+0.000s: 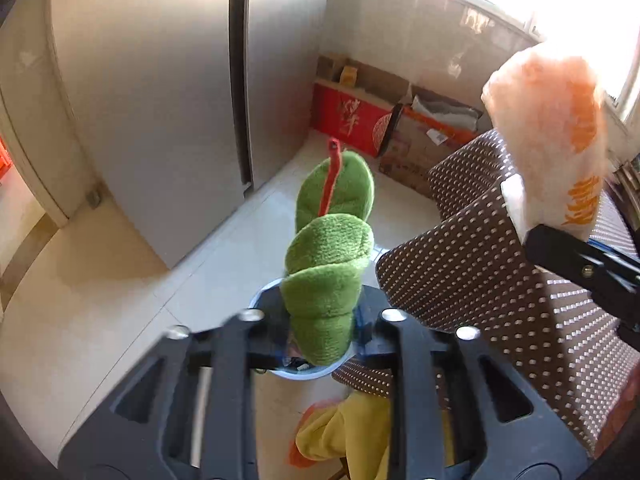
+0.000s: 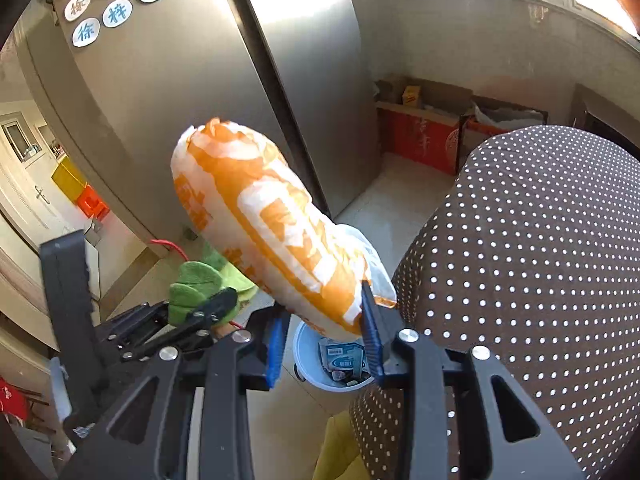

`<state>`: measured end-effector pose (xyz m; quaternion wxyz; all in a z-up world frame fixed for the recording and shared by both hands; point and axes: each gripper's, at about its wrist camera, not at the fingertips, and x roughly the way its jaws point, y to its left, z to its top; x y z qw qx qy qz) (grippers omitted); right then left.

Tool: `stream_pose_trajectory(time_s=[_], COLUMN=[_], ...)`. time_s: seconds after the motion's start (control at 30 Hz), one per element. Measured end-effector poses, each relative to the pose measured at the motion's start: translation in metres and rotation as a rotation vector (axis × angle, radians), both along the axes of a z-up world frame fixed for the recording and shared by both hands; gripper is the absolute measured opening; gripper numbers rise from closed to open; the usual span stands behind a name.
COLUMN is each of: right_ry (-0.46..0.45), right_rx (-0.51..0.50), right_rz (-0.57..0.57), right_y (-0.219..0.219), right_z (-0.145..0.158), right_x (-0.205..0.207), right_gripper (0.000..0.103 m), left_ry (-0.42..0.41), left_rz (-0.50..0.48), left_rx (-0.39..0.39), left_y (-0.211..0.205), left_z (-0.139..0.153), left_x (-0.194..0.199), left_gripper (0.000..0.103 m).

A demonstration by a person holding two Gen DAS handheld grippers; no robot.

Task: Collect trash
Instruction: 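Carry the leaf toy and bread bag over the bucket and open both grippers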

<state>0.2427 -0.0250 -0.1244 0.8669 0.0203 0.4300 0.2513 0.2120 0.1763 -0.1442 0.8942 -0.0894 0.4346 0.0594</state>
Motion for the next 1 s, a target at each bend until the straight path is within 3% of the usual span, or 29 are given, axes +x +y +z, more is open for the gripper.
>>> stream_pose_trajectory(time_s=[0.03,0.1,0.3,0.53,0.6,0.67,0.7,1.0], right_ry=[0.004,0.014,0.032,0.063,0.078,0.092,0.085,0.065], right_rx=[0.0,0.001,-0.029,-0.057,-0.057,-0.073,-0.082,-0.088], right_rz=[-0.005,-0.008,0.004,0.032,0.041,0.033,0.025,0.042], right_y=[0.001,0.005,0.0,0.033,0.041,0.045,0.046,0.041], right_z=[-0.002,-0.007,-0.017,-0.03,-0.034,-0.039,-0.04,-0.039], right_x=[0.001,0.004,0.016,0.024,0.027,0.031,0.031,0.026], right_gripper=[0.033,0.033,0.034,0.037,0.042,0.068,0.071,0.071], left_ry=[0.01,-0.002,0.024,0.026,0.023,0.025,0.028,0.03], left_rz=[0.024,0.037,0.053,0.118,0.131,0.144,0.149,0.165], left_rx=[0.035,0.081,0.069,0.075,0.081,0.087,0.091,0.103], left_y=[0.0,-0.001,0.005,0.033,0.038,0.045,0.048,0.049], left_z=[-0.004,-0.009,-0.022,-0.016,-0.014,-0.014,-0.013,-0.01], left_x=[0.004,0.004,0.008,-0.009,-0.01,-0.012,-0.012,-0.018], left_gripper=[0.072,0.072,0.072,0.072,0.072,0.072,0.072,0.072])
